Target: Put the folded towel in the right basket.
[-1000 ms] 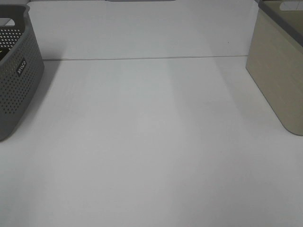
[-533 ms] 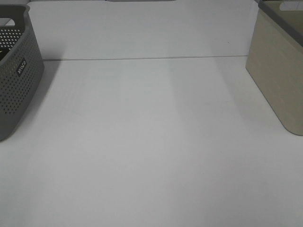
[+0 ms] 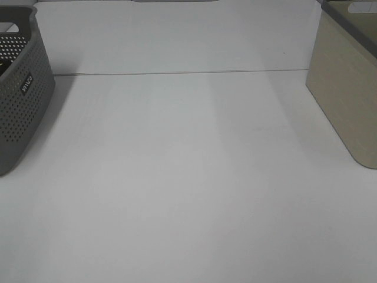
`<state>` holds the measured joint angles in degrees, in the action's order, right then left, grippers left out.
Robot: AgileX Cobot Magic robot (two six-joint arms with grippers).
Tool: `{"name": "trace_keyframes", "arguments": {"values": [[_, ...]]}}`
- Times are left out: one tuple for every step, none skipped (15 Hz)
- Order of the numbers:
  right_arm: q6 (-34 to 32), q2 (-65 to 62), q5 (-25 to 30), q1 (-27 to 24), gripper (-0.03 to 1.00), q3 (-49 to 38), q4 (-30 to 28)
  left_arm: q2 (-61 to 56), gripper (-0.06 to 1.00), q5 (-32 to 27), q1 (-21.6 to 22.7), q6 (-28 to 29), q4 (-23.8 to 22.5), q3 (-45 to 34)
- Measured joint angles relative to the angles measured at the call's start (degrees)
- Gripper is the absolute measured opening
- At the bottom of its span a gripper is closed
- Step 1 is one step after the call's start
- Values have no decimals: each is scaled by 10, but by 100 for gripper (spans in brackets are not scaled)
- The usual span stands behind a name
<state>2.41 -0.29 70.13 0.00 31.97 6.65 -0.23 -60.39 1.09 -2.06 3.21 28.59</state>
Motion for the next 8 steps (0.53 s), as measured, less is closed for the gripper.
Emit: {"name": "trace_keyframes", "arguments": {"values": [[6, -1, -12, 0, 62, -3, 0, 0, 97, 0, 0, 0, 0, 0], [11, -1, -30, 0, 62, -7, 0, 0, 97, 0, 0, 0, 0, 0], [13, -1, -51, 0, 62, -10, -2, 0, 97, 0, 0, 0, 0, 0], [14, -1, -61, 0, 62, -14, -5, 0, 97, 0, 0, 0, 0, 0], [15, -1, -77, 0, 62, -25, -6, 0, 97, 0, 0, 0, 0, 0], [15, -1, -80, 0, 62, -28, -9, 0, 97, 0, 0, 0, 0, 0], [15, -1, -84, 0, 62, -28, -10, 0, 97, 0, 0, 0, 0, 0], [15, -1, -88, 0, 62, -28, -11, 0, 97, 0, 0, 0, 0, 0]]}}
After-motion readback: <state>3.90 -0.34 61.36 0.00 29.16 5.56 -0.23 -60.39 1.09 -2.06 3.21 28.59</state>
